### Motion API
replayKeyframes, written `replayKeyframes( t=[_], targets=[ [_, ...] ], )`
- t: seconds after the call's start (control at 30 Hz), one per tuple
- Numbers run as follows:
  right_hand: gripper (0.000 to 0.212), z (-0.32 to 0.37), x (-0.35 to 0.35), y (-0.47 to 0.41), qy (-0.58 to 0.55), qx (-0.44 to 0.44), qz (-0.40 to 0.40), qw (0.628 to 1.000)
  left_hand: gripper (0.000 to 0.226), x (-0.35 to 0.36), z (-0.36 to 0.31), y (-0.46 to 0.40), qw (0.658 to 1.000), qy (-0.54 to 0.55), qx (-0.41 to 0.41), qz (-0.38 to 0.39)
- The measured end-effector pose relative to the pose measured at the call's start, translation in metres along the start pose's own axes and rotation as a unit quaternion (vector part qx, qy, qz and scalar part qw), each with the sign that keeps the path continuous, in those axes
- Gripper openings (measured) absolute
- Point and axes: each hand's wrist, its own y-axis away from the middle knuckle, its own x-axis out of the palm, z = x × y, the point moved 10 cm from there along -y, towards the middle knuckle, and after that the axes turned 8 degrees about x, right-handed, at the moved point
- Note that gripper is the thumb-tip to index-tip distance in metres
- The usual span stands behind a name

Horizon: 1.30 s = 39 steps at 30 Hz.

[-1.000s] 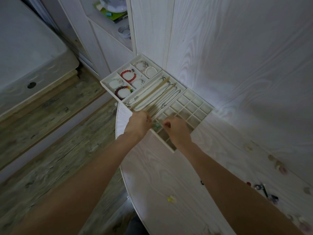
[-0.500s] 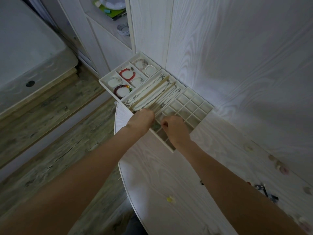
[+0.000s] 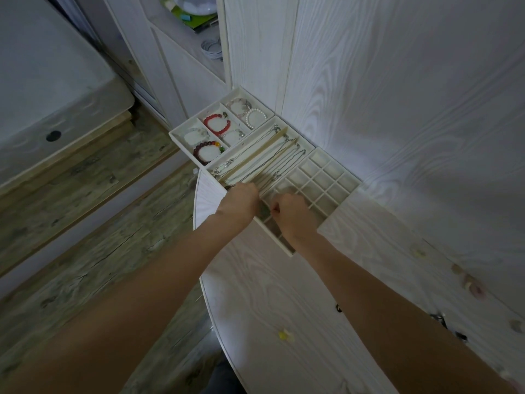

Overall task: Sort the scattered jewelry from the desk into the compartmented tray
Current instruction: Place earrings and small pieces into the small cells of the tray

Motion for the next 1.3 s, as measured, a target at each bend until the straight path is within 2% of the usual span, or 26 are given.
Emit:
replayKeyframes(
  t=[0.2,0.5,0.77,0.87,0.97,1.1,1.23,1.3],
  targets=[
    [0.016,-0.002,-0.003,0.002,-0.044,0.005,0.003,0.999,0.041,-0.009,0.023,0.022,0.997,0.057,0.033,-0.043],
    [0.016,0.004,0.003,0.005,-0.008,0.020,0.003,1.000,0.054,0.003,0.006,0.030,0.996,0.021,0.087,0.001],
    [0.021,0.013,0.001,0.005,0.026,0.025,-0.005,0.999,0.047,-0.001,0.018,0.031,0.996,0.052,0.059,-0.032],
    [0.016,0.021,0.007,0.005,0.049,0.002,0.029,0.998,0.047,-0.002,0.019,0.032,0.996,0.067,0.058,-0.032],
    [0.025,0.027,0.003,0.009,-0.008,-0.018,0.054,0.998,0.048,-0.004,0.020,0.033,0.995,0.076,0.060,-0.039],
    [0.021,0.012,-0.017,0.013,-0.084,-0.014,0.003,0.996,0.048,-0.001,0.028,0.035,0.994,0.095,0.047,-0.036],
    [0.023,-0.006,-0.018,0.010,-0.029,0.009,-0.005,1.000,0.044,-0.003,0.025,0.037,0.993,0.100,0.054,-0.034],
    [0.025,-0.005,-0.015,0.011,0.006,-0.012,0.004,1.000,0.044,-0.003,0.020,0.037,0.994,0.090,0.059,-0.024]
  ],
)
